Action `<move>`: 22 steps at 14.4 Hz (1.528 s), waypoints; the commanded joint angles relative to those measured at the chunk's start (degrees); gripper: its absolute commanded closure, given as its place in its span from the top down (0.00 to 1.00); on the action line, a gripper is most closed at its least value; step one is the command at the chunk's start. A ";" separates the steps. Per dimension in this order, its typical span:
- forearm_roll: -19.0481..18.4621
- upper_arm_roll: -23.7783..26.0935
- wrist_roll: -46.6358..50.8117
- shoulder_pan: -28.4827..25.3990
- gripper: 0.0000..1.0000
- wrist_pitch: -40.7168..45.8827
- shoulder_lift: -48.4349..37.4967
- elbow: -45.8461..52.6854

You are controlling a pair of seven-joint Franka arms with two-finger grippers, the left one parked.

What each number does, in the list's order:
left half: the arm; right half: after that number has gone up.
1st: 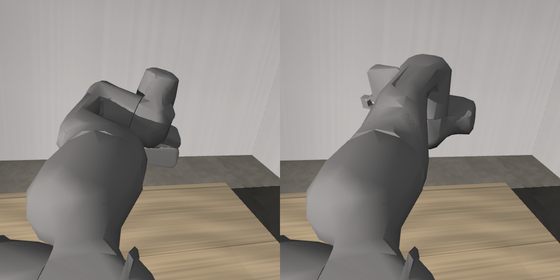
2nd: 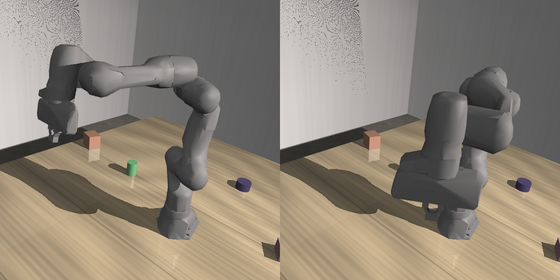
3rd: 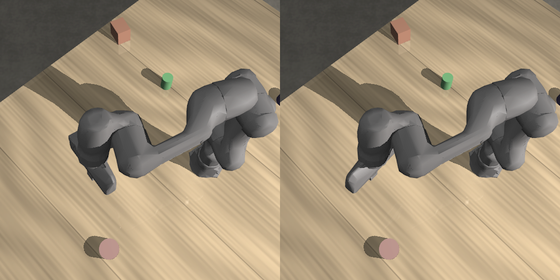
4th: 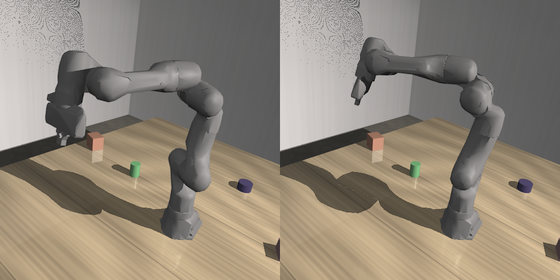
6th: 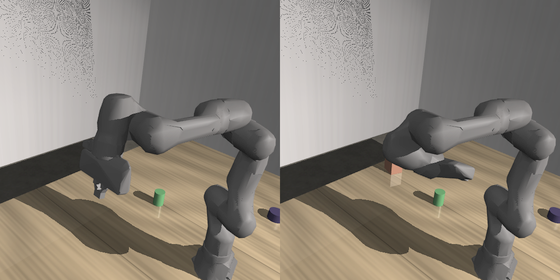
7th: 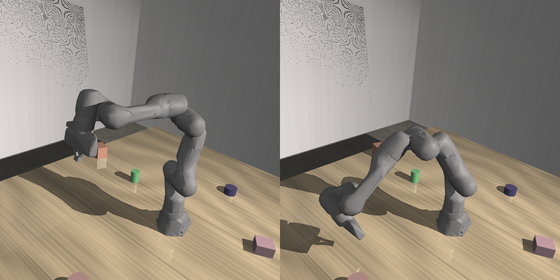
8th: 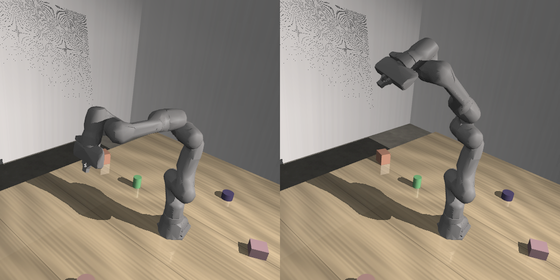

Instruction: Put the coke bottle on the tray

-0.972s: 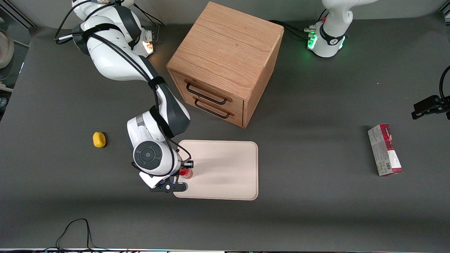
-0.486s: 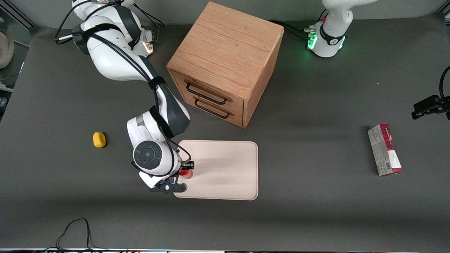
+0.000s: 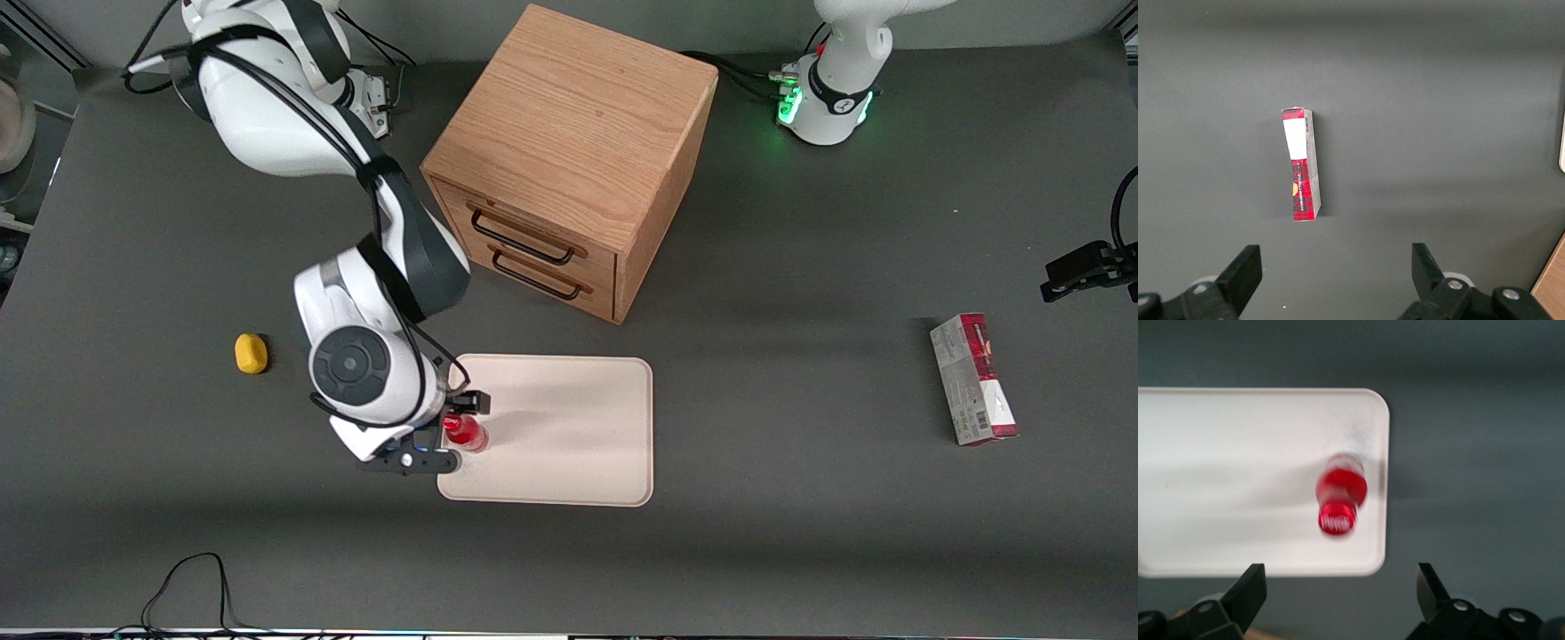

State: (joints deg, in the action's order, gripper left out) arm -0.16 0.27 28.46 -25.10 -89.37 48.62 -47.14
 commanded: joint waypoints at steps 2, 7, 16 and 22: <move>-0.54 0.43 1.77 -0.47 1.00 9.97 -9.14 -1.11; -0.89 0.08 0.72 -0.12 1.00 22.71 -18.46 -1.81; -0.63 -10.71 -13.24 2.52 1.00 15.65 -40.51 -30.07; -0.63 -13.02 -18.87 7.49 1.00 7.28 -50.99 -44.61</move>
State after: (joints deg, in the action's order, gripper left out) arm -0.46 -13.59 12.41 -21.00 -78.99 1.63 -86.05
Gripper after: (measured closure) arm 0.000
